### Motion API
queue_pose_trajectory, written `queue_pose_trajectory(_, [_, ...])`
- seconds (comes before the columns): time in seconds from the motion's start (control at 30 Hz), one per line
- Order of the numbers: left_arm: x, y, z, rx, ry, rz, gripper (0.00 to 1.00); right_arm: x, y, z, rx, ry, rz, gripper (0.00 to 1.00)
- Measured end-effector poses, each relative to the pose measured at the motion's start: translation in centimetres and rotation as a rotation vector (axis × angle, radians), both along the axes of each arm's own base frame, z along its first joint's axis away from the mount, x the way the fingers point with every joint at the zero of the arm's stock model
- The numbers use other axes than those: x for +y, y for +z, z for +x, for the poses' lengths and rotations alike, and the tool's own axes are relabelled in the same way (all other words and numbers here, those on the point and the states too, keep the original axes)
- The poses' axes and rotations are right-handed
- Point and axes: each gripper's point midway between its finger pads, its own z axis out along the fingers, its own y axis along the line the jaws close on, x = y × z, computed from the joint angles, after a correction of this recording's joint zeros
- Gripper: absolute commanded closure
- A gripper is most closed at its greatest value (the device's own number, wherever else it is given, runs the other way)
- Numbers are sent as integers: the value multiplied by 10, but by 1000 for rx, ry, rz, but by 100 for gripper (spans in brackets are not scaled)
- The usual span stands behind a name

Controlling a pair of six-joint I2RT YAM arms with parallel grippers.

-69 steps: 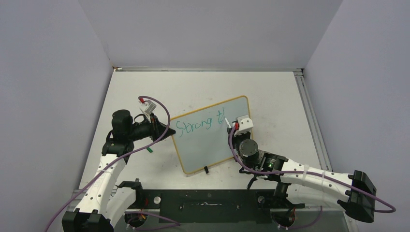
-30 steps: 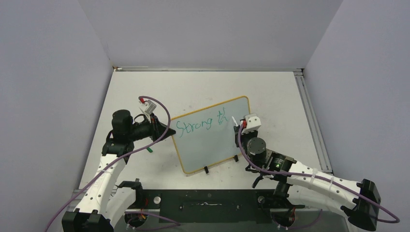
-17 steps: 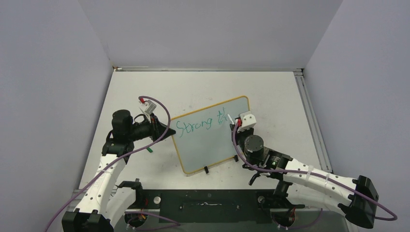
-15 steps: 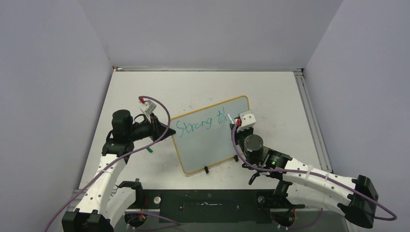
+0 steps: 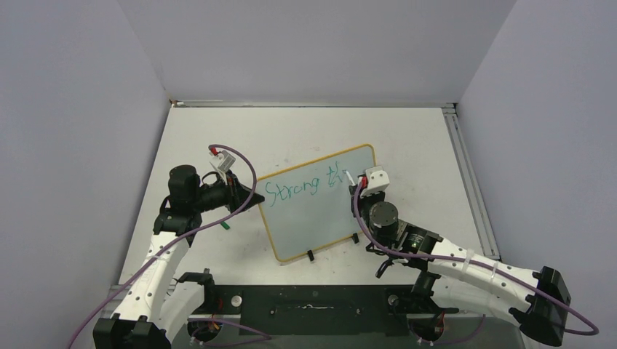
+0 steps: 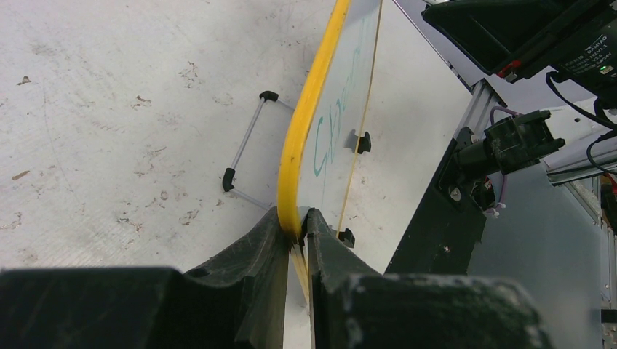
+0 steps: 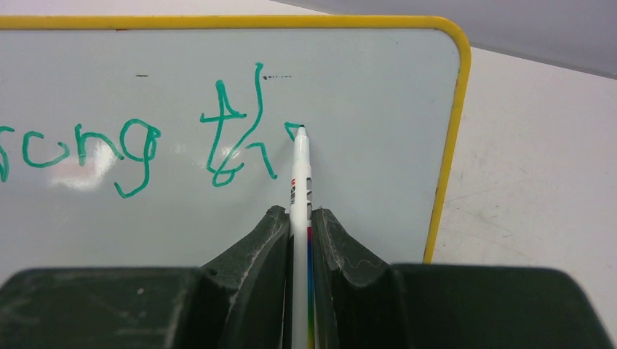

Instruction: Write a sentence on the whiteboard

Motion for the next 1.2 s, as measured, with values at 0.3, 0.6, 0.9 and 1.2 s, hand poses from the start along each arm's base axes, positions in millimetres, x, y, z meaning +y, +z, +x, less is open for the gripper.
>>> queue_pose_trajectory(0.3, [0,0,0,0,0,0,100,-1,-9,-3,39,-8,14,95])
queue_pose_trajectory(0.6, [0,0,0,1,0,0,100,-4,-19,-9,73,-10,46,95])
queue_pose_trajectory(0.9, [0,0,0,0,0,0,100,-4,-16,-7,56,-9,35,95])
queue_pose_trajectory(1.2, [0,-1,0,4,0,0,100,-1,-11,0,15,-16,13,95])
